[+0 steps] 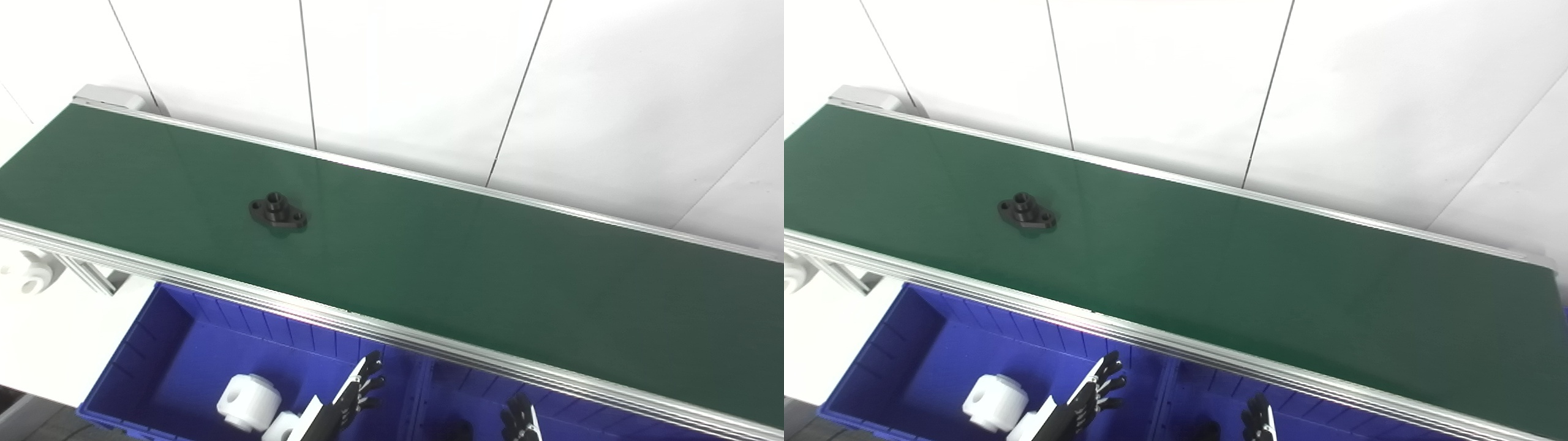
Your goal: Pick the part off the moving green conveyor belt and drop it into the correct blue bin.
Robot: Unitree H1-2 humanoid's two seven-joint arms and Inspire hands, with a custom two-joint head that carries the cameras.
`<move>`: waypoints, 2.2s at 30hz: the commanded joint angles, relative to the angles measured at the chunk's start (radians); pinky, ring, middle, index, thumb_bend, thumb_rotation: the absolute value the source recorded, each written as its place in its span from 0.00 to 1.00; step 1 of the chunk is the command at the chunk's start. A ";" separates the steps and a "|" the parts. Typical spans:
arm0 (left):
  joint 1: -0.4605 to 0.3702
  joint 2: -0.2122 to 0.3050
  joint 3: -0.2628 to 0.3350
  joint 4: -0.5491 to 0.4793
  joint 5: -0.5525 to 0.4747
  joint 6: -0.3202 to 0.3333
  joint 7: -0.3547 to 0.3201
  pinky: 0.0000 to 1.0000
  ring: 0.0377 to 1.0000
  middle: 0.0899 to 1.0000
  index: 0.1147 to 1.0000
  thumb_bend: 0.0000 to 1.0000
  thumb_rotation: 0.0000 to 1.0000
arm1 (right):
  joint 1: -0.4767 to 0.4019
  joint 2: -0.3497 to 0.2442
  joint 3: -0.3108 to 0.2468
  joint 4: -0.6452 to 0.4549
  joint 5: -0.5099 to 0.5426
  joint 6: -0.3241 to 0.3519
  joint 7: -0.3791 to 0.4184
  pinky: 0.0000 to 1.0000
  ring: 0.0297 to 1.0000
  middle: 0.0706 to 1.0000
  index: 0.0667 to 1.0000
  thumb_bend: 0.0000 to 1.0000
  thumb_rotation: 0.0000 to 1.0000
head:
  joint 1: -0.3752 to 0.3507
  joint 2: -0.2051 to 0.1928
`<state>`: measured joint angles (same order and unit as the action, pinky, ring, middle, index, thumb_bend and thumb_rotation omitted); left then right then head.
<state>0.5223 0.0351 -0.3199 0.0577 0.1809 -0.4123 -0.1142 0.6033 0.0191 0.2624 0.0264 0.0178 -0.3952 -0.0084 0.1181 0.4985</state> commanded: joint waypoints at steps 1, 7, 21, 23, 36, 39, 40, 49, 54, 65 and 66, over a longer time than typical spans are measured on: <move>0.002 0.004 -0.001 -0.026 -0.021 -0.028 0.001 0.84 0.92 0.98 1.00 0.90 0.83 | 0.005 0.008 -0.002 -0.022 -0.006 -0.051 0.012 1.00 0.98 0.98 1.00 0.70 0.83 | -0.007 0.005; 0.009 0.002 -0.004 -0.045 -0.013 -0.013 0.002 0.83 0.92 0.97 1.00 0.91 0.85 | 0.006 0.008 -0.012 -0.027 0.000 -0.046 0.014 1.00 0.97 0.97 1.00 0.69 0.82 | -0.006 0.010; 0.000 -0.001 -0.004 -0.020 -0.036 -0.033 0.001 0.82 0.91 0.97 1.00 0.89 0.83 | 0.000 0.012 -0.014 -0.013 -0.008 -0.052 0.014 1.00 0.97 0.97 1.00 0.70 0.83 | -0.028 0.000; -0.003 0.000 -0.004 -0.018 -0.034 -0.031 0.001 0.82 0.91 0.97 1.00 0.90 0.83 | -0.002 0.013 -0.014 -0.013 -0.005 -0.052 0.015 1.00 0.97 0.97 1.00 0.70 0.83 | -0.028 0.005; 0.010 -0.008 -0.016 -0.065 -0.040 -0.003 -0.009 0.82 0.92 0.97 1.00 0.89 0.82 | 0.018 -0.003 -0.014 -0.068 -0.031 -0.030 0.014 1.00 0.96 0.96 1.00 0.71 0.84 | -0.039 0.046; 0.008 -0.014 -0.022 -0.062 -0.044 -0.006 -0.011 0.82 0.92 0.97 1.00 0.91 0.83 | 0.043 0.010 -0.025 -0.142 -0.125 -0.052 -0.024 1.00 0.93 0.93 0.99 0.77 0.80 | -0.039 0.050; 0.006 -0.014 -0.024 -0.060 -0.047 -0.009 -0.013 0.82 0.92 0.97 1.00 0.91 0.82 | 0.051 0.017 -0.025 -0.190 -0.165 -0.049 -0.033 1.00 0.93 0.92 0.99 0.77 0.77 | -0.045 0.050; -0.020 -0.012 -0.020 -0.037 -0.009 -0.020 0.000 0.76 0.90 0.97 1.00 0.90 0.84 | -0.100 0.094 -0.033 -0.442 -0.538 0.039 -0.063 0.90 0.92 0.94 0.96 0.75 0.75 | -0.067 0.042; -0.039 -0.012 -0.021 -0.014 -0.036 -0.040 -0.011 0.81 0.94 0.99 1.00 0.88 0.81 | -0.339 0.119 -0.065 -0.427 -0.610 0.161 -0.039 0.79 0.89 0.92 0.94 0.85 0.76 | -0.081 0.041; -0.051 -0.022 -0.031 0.003 -0.080 -0.030 -0.027 0.86 0.95 1.00 1.00 0.91 0.79 | -0.741 0.077 -0.050 -0.284 -0.769 0.463 0.077 0.65 0.78 0.87 0.93 0.90 0.75 | -0.082 0.037; -0.050 -0.022 -0.032 0.002 -0.082 -0.031 -0.028 0.86 0.95 1.00 1.00 0.90 0.78 | -0.766 0.074 -0.042 -0.258 -0.791 0.472 0.073 0.65 0.78 0.87 0.93 0.92 0.75 | -0.084 0.039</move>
<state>0.4712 0.0201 -0.3437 0.0712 0.1070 -0.4120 -0.1366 -0.1175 0.0879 0.2038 -0.2423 -0.7447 0.0563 0.0643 0.0353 0.5338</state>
